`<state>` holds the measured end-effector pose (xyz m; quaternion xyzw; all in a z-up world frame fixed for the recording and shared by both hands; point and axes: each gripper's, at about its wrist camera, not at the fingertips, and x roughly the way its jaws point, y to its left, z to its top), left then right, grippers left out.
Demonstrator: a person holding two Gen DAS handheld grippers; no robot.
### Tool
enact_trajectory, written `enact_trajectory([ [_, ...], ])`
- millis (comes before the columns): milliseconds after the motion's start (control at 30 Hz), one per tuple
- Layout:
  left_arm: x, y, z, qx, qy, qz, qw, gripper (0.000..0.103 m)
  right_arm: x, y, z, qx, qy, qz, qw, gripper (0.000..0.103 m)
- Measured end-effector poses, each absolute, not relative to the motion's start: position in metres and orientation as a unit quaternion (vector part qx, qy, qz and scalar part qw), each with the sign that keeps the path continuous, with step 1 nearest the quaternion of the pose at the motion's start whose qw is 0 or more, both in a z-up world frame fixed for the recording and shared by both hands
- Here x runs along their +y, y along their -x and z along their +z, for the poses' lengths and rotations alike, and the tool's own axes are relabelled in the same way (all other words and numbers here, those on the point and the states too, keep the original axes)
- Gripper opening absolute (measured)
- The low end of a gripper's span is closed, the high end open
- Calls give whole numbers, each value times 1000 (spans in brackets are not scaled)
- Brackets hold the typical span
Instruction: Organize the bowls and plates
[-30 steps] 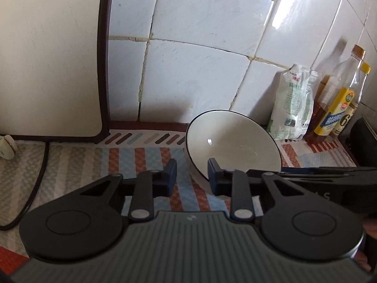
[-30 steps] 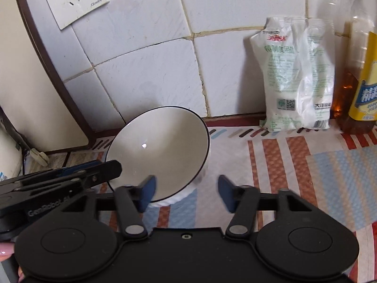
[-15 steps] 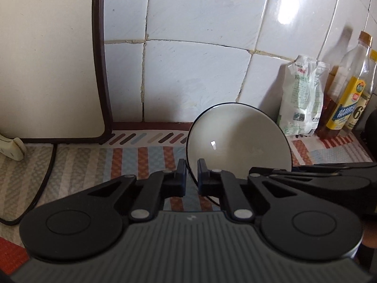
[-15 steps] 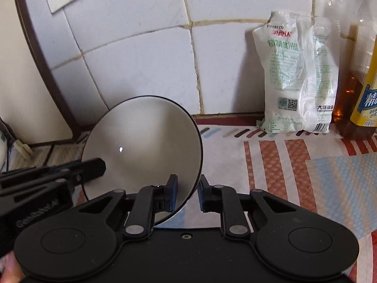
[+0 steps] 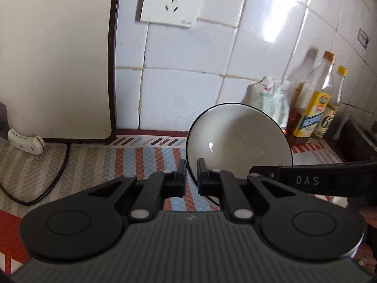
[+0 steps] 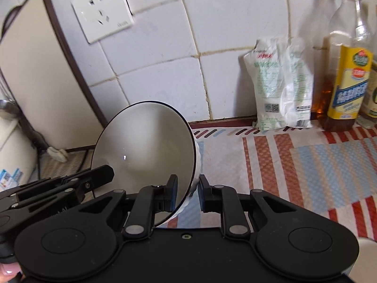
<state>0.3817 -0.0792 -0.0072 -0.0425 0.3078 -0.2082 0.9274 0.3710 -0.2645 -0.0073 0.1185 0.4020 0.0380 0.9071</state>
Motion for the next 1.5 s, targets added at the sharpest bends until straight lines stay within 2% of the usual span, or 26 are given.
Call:
enact_trajectory([
  [333, -112, -310, 38, 274, 9, -239, 932, 7, -301, -291, 38, 379, -145, 28, 914, 22],
  [567, -153, -271, 44, 280, 4, -276, 920, 7, -338, -237, 54, 374, -151, -6, 915, 22],
  [900, -209, -243, 24, 312, -9, -309, 899, 7, -392, -192, 39, 373, -180, -53, 909, 22],
  [1133, -230, -246, 7, 330, -13, -306, 893, 7, -414, -192, 16, 390, -190, -61, 899, 22],
  [1400, -230, -257, -4, 353, 2, -301, 886, 7, -400, -201, 12, 388, -125, -74, 910, 25],
  [1500, -229, -260, -6, 356, 8, -300, 885, 8, -392, -205, 11, 383, -85, -76, 917, 28],
])
